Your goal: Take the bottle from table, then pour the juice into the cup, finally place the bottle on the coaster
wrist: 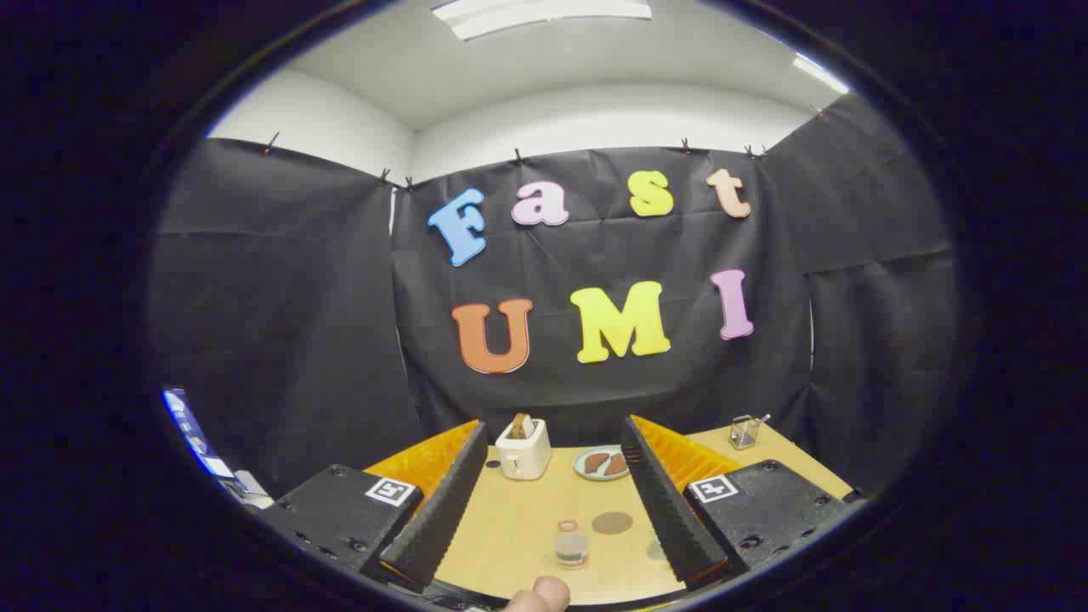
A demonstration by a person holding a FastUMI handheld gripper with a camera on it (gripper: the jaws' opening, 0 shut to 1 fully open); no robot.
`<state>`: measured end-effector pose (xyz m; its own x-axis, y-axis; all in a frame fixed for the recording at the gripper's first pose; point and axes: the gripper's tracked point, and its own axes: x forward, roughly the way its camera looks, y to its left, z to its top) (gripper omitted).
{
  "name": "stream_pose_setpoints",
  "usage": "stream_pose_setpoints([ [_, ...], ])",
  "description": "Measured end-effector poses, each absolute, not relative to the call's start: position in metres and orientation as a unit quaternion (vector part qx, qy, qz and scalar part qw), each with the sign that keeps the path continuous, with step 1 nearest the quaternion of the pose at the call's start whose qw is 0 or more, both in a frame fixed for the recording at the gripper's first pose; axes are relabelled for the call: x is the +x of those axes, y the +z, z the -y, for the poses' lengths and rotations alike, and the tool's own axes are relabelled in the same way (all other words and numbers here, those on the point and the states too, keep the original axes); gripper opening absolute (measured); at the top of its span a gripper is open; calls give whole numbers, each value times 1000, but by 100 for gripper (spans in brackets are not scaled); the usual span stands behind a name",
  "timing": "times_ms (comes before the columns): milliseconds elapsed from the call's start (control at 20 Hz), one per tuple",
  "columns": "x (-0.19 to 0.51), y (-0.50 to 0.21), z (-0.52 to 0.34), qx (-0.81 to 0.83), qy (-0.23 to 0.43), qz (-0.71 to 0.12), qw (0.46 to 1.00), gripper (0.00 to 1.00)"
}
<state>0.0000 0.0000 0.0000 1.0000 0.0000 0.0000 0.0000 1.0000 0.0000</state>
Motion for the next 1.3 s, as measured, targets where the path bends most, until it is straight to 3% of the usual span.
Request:
stream_pose_setpoints([
  [750, 6, -18, -6, -7, -11, 21, 1000, 100],
  [1300, 25, -82, -20, -21, -19, 21, 999, 100],
])
